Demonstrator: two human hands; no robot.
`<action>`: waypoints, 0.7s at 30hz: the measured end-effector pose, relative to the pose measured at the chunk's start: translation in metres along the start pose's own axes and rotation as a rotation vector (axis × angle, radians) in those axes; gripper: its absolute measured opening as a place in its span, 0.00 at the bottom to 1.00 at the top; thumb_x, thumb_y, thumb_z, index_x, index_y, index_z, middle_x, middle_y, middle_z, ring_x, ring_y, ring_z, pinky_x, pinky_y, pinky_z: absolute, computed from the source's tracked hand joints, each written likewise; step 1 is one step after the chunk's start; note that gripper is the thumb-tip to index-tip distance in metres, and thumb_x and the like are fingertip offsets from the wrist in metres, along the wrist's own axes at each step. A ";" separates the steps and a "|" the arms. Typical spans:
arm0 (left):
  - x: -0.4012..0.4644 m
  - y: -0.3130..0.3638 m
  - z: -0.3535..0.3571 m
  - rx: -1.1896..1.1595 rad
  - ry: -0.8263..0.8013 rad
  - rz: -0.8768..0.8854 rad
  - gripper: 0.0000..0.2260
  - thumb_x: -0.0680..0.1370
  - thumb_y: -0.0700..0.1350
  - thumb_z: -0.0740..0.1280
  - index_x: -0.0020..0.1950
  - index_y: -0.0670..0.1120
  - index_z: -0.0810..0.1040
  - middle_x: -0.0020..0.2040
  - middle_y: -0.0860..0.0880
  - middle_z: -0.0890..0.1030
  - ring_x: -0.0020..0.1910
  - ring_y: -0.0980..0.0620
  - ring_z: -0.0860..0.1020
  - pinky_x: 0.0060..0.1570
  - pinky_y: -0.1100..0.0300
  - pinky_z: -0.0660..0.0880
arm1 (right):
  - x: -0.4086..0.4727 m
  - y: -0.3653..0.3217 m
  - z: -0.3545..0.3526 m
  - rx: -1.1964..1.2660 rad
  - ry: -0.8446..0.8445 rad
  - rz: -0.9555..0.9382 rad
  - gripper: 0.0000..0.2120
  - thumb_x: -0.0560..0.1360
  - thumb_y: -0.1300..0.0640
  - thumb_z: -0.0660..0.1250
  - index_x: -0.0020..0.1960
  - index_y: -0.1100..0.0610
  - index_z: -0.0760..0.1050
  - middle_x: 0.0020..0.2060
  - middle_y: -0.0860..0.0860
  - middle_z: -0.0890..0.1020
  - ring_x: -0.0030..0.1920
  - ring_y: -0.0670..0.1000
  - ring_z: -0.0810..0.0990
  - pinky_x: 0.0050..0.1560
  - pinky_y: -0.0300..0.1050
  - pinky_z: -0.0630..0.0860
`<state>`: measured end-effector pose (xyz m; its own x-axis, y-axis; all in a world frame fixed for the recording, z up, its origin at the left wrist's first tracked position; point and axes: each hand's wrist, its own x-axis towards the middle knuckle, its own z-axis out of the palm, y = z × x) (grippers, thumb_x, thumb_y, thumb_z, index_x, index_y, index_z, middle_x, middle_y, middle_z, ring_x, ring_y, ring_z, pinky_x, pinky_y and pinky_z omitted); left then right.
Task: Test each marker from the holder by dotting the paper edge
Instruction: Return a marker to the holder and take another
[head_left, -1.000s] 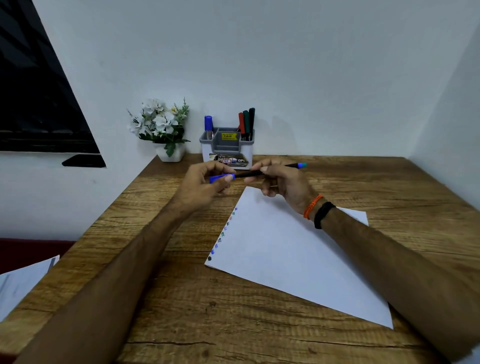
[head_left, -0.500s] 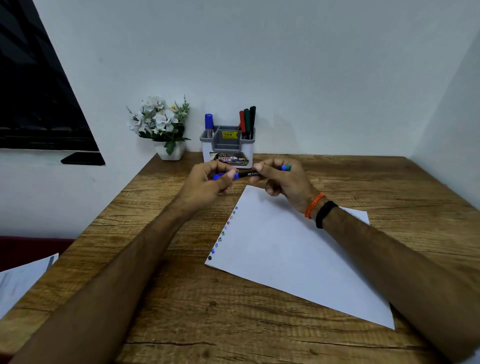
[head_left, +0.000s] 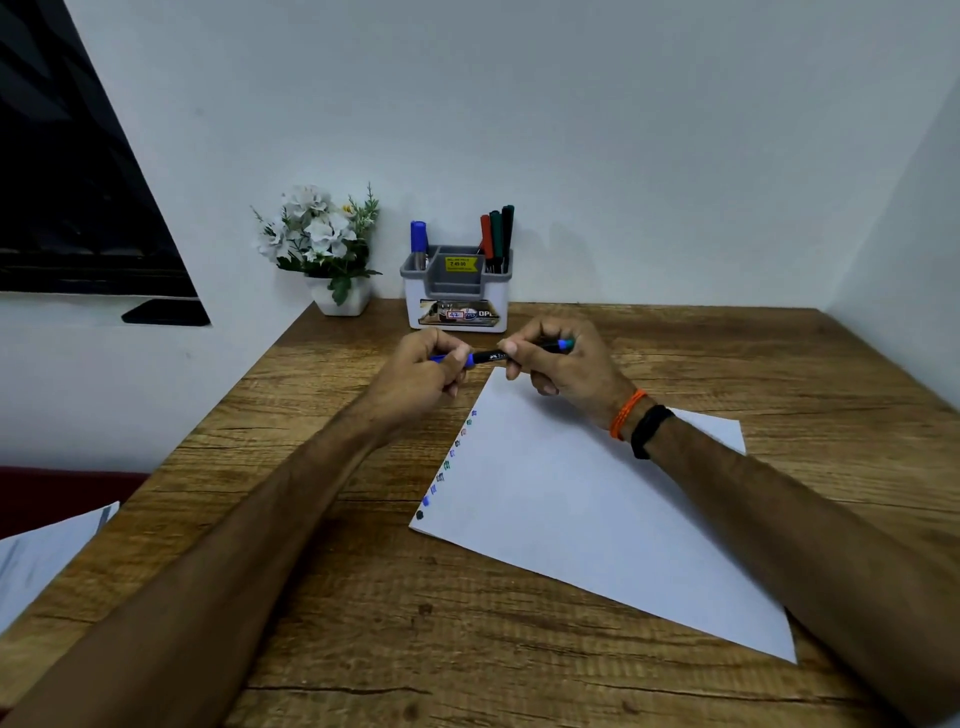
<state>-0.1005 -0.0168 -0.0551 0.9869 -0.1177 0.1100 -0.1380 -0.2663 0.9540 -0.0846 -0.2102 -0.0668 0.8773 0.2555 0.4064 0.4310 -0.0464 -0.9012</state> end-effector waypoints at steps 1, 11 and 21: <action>0.001 0.001 -0.001 0.008 -0.005 0.015 0.05 0.82 0.40 0.61 0.50 0.42 0.75 0.38 0.46 0.77 0.34 0.54 0.73 0.38 0.62 0.74 | 0.000 -0.001 -0.001 0.011 0.000 0.003 0.07 0.77 0.62 0.69 0.46 0.68 0.79 0.32 0.54 0.82 0.24 0.51 0.67 0.23 0.38 0.65; 0.008 0.012 -0.022 -0.207 0.227 0.073 0.13 0.72 0.37 0.73 0.55 0.39 0.76 0.47 0.42 0.84 0.41 0.51 0.84 0.42 0.60 0.81 | 0.004 -0.002 0.004 -0.174 0.043 0.108 0.12 0.71 0.56 0.75 0.52 0.60 0.82 0.39 0.56 0.86 0.36 0.45 0.82 0.35 0.35 0.75; 0.052 0.061 -0.035 -0.076 0.346 0.249 0.08 0.73 0.39 0.74 0.50 0.41 0.80 0.43 0.40 0.84 0.43 0.45 0.85 0.48 0.48 0.82 | 0.039 -0.008 -0.003 -0.428 0.282 0.122 0.10 0.70 0.53 0.77 0.48 0.56 0.82 0.40 0.48 0.84 0.42 0.44 0.82 0.47 0.36 0.79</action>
<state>-0.0543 -0.0053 0.0184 0.8959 0.1614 0.4139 -0.3815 -0.1976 0.9030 -0.0534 -0.2023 -0.0430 0.9238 -0.0438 0.3804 0.3183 -0.4646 -0.8263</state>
